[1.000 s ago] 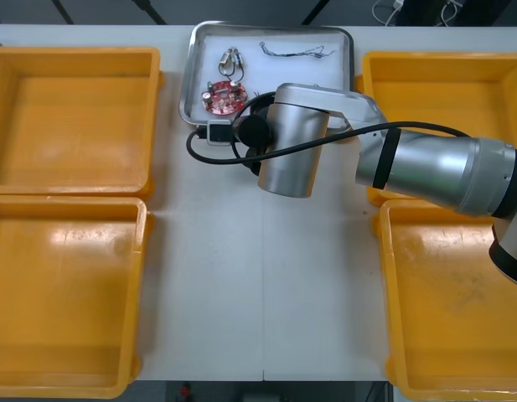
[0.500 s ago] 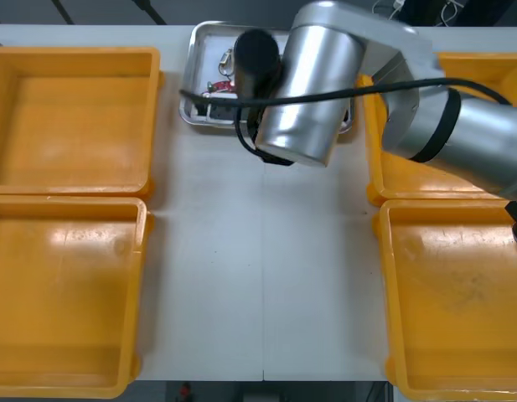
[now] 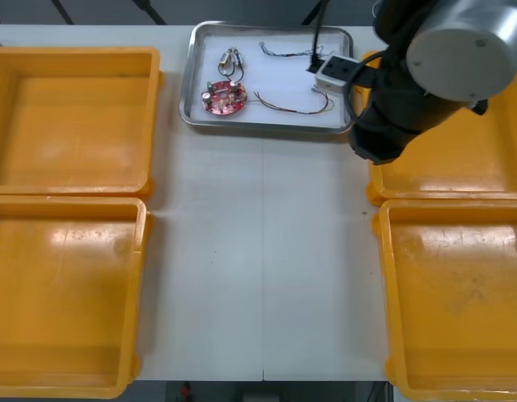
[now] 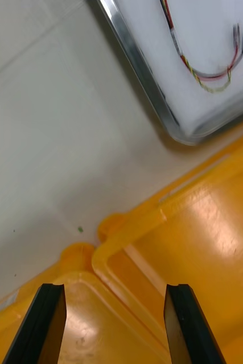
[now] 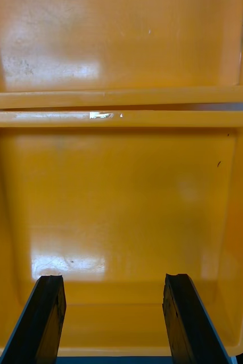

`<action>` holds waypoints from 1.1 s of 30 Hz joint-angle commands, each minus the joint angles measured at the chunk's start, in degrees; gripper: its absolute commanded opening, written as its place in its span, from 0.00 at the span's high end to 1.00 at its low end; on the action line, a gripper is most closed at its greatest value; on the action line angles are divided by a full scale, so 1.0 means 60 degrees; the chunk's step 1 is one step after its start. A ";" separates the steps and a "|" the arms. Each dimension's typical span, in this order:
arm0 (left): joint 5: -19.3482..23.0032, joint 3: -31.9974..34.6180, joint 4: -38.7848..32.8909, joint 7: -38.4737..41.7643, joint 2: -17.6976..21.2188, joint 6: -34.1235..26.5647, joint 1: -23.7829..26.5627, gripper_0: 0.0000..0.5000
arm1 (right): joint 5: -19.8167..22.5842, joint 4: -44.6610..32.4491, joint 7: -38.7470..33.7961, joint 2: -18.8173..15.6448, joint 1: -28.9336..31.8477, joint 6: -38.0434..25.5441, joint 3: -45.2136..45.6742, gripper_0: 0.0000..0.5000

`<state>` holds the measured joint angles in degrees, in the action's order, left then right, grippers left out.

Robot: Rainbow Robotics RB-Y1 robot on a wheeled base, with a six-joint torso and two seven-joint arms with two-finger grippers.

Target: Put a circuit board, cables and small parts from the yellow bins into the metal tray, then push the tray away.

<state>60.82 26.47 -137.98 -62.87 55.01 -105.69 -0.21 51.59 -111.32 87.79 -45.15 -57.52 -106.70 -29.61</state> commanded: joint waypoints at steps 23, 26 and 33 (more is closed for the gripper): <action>0.0059 -0.0076 -0.0207 -0.0463 -0.0072 0.0096 -0.0156 0.00 | 0.1933 -0.0402 -0.3674 -0.2773 0.6217 -0.0072 0.6927 0.00; 0.0059 -0.0076 -0.0207 -0.0463 -0.0072 0.0096 -0.0156 0.00 | 0.2285 -0.0417 -0.3747 -0.2758 0.6701 0.0367 0.7103 0.00; 0.0059 -0.0076 -0.0207 -0.0463 -0.0072 0.0096 -0.0156 0.00 | 0.2138 -0.0768 -0.3806 -0.2538 0.7111 0.0309 0.7103 0.00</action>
<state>60.83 26.45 -138.00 -62.87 55.00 -105.68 -0.22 65.12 -112.94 66.11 -59.66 -15.94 -104.39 11.50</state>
